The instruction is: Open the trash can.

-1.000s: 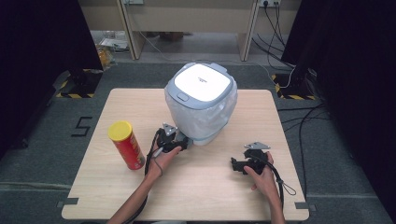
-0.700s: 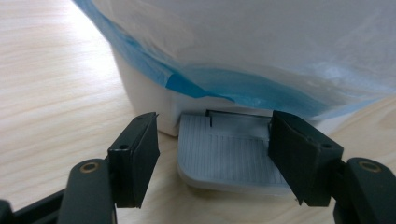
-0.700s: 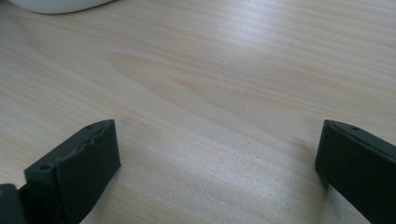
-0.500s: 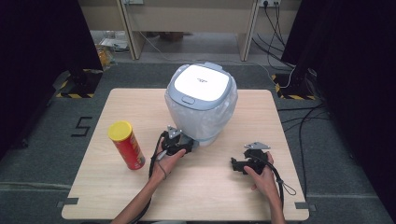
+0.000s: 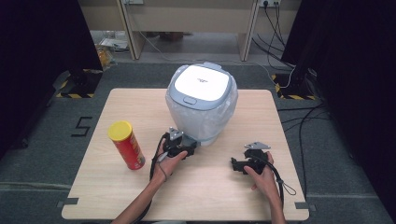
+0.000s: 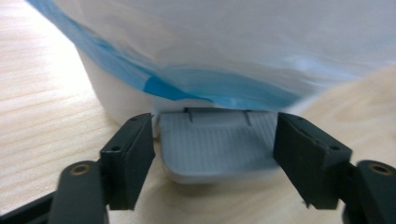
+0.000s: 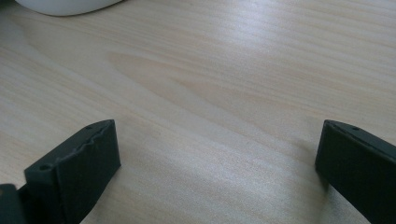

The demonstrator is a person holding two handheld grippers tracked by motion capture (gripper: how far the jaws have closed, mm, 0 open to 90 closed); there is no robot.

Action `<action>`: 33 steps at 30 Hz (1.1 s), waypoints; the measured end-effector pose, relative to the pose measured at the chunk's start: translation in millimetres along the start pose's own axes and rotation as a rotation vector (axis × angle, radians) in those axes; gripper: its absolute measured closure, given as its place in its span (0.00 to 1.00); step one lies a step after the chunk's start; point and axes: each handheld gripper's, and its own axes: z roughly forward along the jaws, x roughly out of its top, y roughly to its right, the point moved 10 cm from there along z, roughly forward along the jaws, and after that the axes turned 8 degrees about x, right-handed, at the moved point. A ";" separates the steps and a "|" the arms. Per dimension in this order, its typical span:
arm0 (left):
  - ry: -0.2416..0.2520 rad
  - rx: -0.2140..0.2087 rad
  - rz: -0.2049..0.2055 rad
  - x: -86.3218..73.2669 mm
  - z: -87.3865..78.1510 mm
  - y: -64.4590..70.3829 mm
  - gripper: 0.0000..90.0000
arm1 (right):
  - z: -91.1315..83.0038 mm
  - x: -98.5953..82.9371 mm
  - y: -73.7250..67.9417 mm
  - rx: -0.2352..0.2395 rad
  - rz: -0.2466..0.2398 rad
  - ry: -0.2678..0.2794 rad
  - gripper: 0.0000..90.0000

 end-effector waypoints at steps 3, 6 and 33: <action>0.008 -0.015 0.044 -1.7 -11.9 1.3 0.29 | 0.0 0.0 0.2 0.000 -0.001 0.000 0.00; 0.005 -0.031 0.088 -7.1 -23.1 3.7 0.27 | 0.0 0.0 0.1 0.001 -0.001 0.000 0.00; -0.093 -0.006 0.246 -90.2 -92.6 -39.6 0.25 | 5.2 37.9 -96.2 0.206 -0.202 0.090 0.19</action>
